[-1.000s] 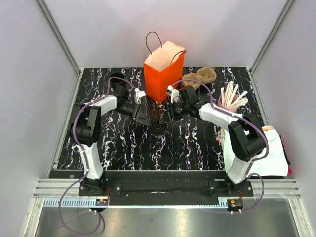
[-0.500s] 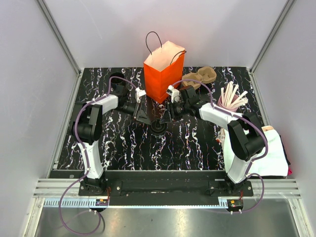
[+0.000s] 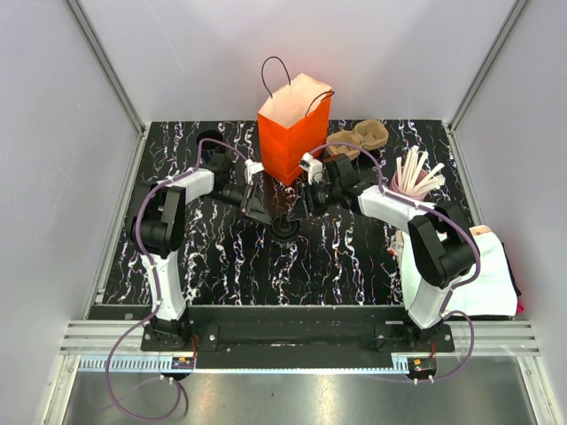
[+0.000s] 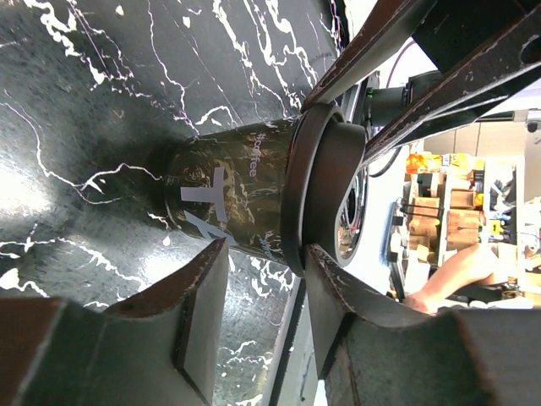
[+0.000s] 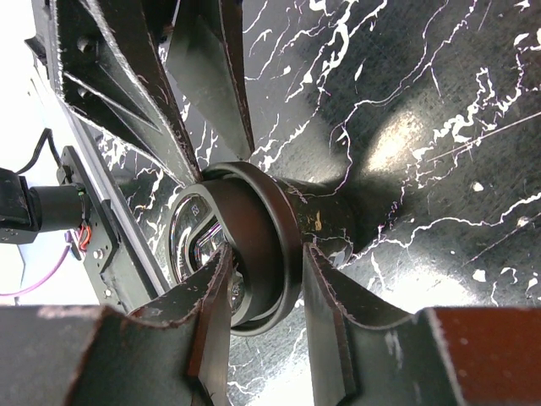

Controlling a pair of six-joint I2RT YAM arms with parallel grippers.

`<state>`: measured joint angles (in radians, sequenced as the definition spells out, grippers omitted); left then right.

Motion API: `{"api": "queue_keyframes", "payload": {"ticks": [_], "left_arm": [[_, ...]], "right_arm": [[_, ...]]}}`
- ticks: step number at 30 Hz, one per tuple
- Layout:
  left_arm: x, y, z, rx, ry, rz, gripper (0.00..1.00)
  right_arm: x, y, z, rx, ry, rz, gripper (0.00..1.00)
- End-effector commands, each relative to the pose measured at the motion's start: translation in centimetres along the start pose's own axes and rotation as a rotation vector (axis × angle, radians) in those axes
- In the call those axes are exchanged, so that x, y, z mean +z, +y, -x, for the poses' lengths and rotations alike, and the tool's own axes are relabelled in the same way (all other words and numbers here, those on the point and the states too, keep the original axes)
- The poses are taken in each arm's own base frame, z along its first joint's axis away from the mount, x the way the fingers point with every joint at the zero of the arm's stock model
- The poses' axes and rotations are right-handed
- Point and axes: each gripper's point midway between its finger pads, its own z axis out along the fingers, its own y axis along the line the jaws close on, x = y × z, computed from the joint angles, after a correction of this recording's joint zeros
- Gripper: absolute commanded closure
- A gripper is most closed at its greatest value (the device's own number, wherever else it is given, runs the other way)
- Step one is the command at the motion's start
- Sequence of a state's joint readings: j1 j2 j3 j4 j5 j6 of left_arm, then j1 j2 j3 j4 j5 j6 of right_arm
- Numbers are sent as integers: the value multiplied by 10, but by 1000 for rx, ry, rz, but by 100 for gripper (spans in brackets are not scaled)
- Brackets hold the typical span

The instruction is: Pack the takeout coffee

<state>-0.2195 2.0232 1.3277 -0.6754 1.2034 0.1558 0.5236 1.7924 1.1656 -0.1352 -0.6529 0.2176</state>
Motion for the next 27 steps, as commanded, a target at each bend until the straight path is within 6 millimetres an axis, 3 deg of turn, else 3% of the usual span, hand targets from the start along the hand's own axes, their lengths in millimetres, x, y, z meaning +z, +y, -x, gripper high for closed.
{"api": "queue_keyframes", "payload": {"ticks": [1,14,17,22,27], "left_arm": [[26,31,-22,48,115,122,59],[37,54,-62,-16,249,190,67],[38,45,-56,-6,227,155,65],[35,19,-29,77,161,102,51],[32,-3,-6,144,116,60,48]], "right_arm": [[18,-43,-58,9,135,-138,100],[18,-39,-73,-28,160,-143,100],[16,-37,-70,-34,151,-146,100],[10,-25,-56,-59,114,-121,100],[4,-16,-45,-96,84,-104,100]]}}
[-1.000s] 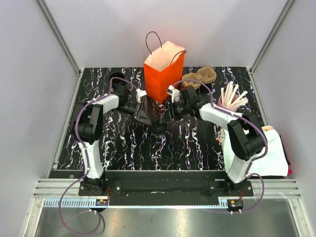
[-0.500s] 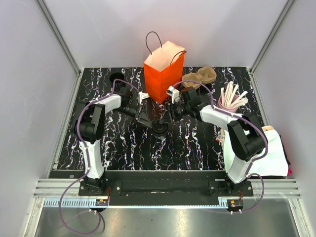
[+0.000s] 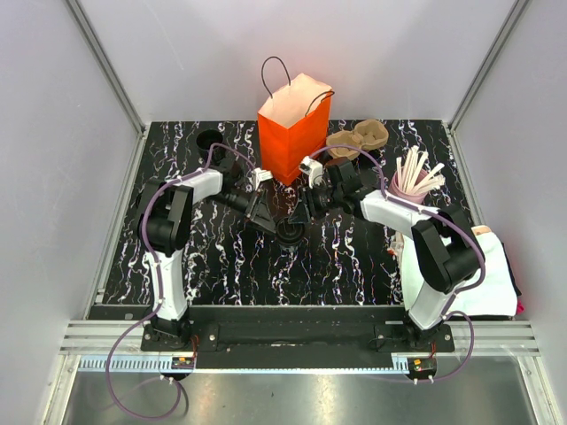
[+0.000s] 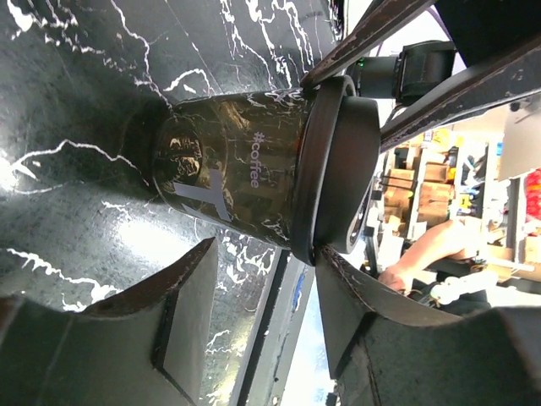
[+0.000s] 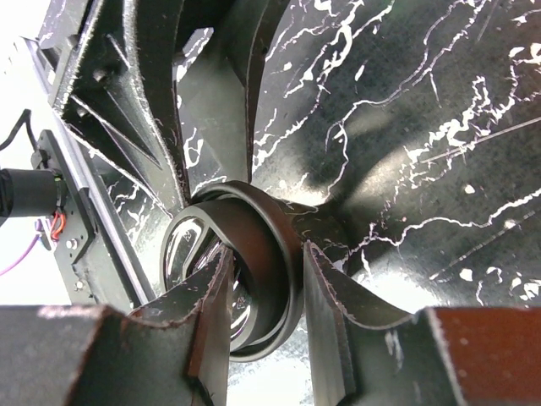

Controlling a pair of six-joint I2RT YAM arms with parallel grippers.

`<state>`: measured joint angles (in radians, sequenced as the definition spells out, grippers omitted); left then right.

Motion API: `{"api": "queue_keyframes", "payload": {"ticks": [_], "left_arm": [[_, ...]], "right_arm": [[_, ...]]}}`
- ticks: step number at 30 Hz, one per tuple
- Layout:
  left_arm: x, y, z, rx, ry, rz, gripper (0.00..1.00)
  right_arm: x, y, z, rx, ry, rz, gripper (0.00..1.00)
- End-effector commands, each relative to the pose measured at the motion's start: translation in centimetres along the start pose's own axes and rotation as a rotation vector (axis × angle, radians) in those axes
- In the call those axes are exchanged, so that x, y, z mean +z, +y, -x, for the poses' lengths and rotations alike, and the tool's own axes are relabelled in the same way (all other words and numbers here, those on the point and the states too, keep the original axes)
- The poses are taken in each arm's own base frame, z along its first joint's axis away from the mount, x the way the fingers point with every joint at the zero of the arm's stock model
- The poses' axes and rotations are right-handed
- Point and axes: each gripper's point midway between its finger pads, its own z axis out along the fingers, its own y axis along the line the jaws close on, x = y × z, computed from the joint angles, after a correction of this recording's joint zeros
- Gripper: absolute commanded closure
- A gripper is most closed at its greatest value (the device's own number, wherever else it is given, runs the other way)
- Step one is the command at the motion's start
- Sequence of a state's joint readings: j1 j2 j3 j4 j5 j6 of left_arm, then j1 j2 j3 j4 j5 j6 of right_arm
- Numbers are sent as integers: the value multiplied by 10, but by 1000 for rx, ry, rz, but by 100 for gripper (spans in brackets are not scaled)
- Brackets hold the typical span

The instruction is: Pack the takeout coffee

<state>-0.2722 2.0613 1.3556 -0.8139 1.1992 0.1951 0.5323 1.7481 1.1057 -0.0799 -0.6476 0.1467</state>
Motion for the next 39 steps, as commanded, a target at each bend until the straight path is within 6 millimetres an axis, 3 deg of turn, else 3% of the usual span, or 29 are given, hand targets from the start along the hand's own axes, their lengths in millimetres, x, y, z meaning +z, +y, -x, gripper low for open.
{"api": "queue_keyframes", "payload": {"ticks": [1,11,20,32,39], "left_arm": [[14,1,21,226,9,83,48],[8,-28,51,300,-52,11,48],[3,-55,55,349,-79,-101,47],[12,-43,68,261,-132,-112,49],[13,-42,51,249,-100,-116,50]], "right_arm": [[6,-13,-42,-3,115,-99,100],[7,-15,-52,-18,131,-85,100],[10,-18,-55,-23,135,-83,100],[12,-19,-57,-21,136,-79,100],[10,-21,-53,-31,124,-98,100]]}}
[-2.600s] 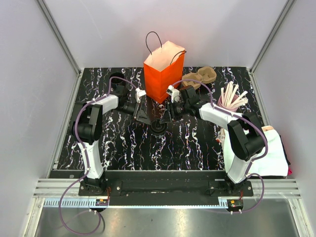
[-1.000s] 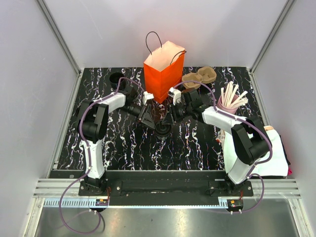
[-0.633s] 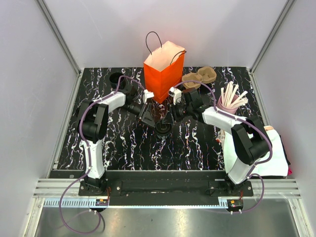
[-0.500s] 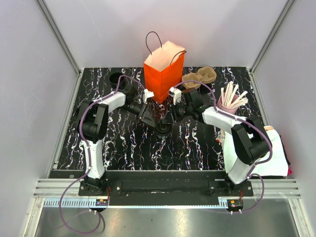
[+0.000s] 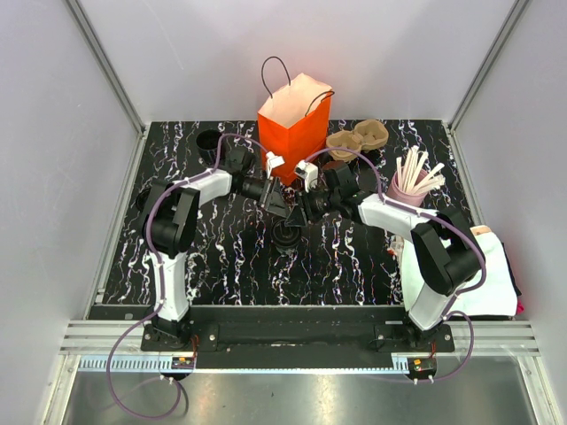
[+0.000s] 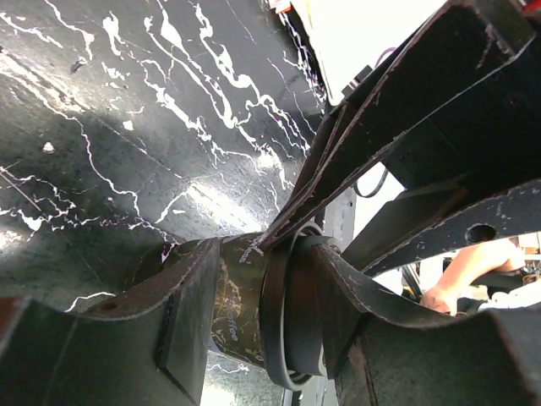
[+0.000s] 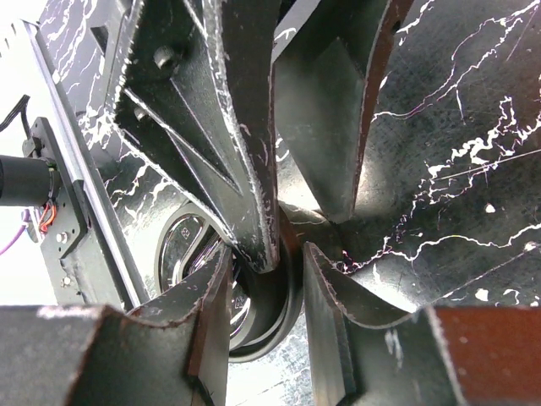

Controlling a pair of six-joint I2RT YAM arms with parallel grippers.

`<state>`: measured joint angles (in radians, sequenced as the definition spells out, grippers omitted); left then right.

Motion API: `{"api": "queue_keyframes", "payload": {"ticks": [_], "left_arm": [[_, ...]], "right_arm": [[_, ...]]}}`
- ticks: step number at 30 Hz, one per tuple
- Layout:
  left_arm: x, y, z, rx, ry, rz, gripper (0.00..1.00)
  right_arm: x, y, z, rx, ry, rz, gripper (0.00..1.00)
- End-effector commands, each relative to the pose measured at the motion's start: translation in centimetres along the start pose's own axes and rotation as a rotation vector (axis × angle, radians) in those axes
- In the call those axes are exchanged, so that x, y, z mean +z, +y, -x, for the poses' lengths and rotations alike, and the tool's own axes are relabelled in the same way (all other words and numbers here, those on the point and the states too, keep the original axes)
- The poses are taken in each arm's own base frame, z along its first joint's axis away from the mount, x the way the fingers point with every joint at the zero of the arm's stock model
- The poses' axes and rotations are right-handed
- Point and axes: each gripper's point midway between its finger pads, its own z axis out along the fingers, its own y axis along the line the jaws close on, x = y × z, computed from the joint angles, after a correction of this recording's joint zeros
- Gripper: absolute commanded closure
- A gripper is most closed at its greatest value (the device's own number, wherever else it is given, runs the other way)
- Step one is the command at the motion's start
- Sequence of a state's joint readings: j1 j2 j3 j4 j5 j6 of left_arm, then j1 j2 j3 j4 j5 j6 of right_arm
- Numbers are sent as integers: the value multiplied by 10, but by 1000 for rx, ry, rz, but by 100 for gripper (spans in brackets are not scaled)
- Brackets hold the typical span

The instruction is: Pack the takeout coffee

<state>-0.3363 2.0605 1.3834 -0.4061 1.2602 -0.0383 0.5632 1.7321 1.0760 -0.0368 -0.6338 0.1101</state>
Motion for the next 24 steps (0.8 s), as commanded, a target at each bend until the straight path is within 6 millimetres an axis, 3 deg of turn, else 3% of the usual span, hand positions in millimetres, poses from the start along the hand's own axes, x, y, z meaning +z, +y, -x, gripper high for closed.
{"api": "queue_keyframes", "payload": {"ticks": [1,6,10,17,24], "left_arm": [[-10,-20,2,54,-11,-46,50],[-37,-21,11,88,-57,-31,50],[-47,-26,-3,39,-21,-64,50],[-38,-16,-29,25,38,-133,51],[-27,-10,-42,-13,87,-156,54]], "right_arm": [[4,-25,-51,38,134,-104,100],[1,-23,-46,26,121,-101,100],[2,-22,-44,14,115,-96,100],[2,-22,-43,9,113,-91,100],[2,-21,-43,7,111,-88,100]]}}
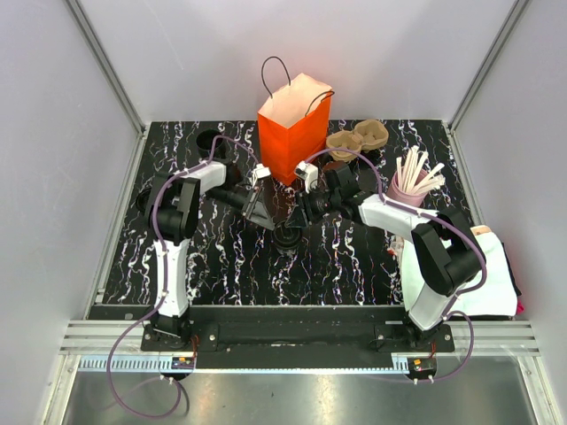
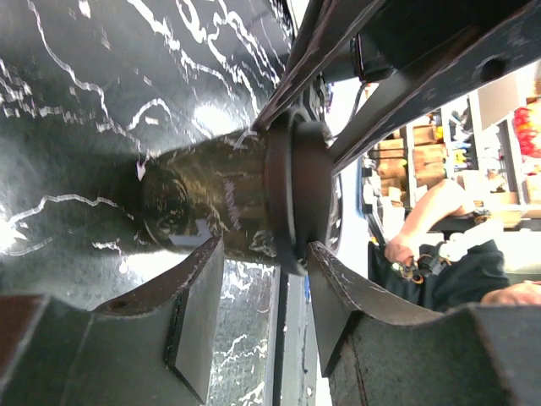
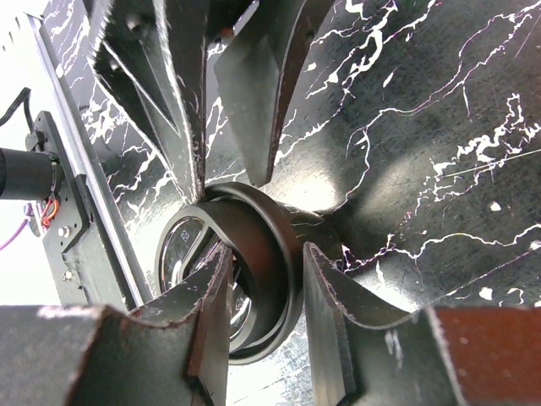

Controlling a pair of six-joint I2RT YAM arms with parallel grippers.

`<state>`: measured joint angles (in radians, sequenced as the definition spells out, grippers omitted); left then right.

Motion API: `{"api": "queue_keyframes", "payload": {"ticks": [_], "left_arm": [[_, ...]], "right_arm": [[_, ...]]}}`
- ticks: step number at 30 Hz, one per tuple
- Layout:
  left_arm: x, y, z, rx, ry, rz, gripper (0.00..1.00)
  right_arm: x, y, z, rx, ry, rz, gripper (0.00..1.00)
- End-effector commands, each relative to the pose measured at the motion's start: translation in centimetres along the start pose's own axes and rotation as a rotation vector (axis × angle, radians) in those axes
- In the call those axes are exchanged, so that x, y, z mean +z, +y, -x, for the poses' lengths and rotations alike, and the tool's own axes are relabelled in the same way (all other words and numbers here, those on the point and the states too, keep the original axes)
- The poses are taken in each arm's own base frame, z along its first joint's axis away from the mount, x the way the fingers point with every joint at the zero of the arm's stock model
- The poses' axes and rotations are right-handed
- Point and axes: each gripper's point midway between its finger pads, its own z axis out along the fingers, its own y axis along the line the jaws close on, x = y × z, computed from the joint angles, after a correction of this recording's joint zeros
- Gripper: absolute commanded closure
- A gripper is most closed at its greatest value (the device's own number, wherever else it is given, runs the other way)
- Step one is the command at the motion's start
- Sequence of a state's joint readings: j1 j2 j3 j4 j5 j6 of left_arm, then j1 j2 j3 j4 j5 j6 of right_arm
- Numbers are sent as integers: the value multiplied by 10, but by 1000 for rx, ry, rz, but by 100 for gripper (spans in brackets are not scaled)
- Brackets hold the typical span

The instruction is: Pack the takeout coffee

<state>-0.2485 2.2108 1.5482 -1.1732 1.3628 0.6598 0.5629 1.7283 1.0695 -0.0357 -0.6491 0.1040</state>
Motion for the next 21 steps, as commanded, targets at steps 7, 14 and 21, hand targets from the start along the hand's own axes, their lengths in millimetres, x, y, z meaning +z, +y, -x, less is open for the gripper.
{"api": "queue_keyframes", "payload": {"ticks": [7,14,21], "left_arm": [[8,2,2,-18,4,28,57],[10,7,11,-80,-20,88,51],[19,19,3,-126,2,120,55]], "right_arm": [[3,-24,-42,9,109,-102,100],[3,-24,-44,7,111,-99,100],[1,-23,-42,-9,102,-100,100]]}}
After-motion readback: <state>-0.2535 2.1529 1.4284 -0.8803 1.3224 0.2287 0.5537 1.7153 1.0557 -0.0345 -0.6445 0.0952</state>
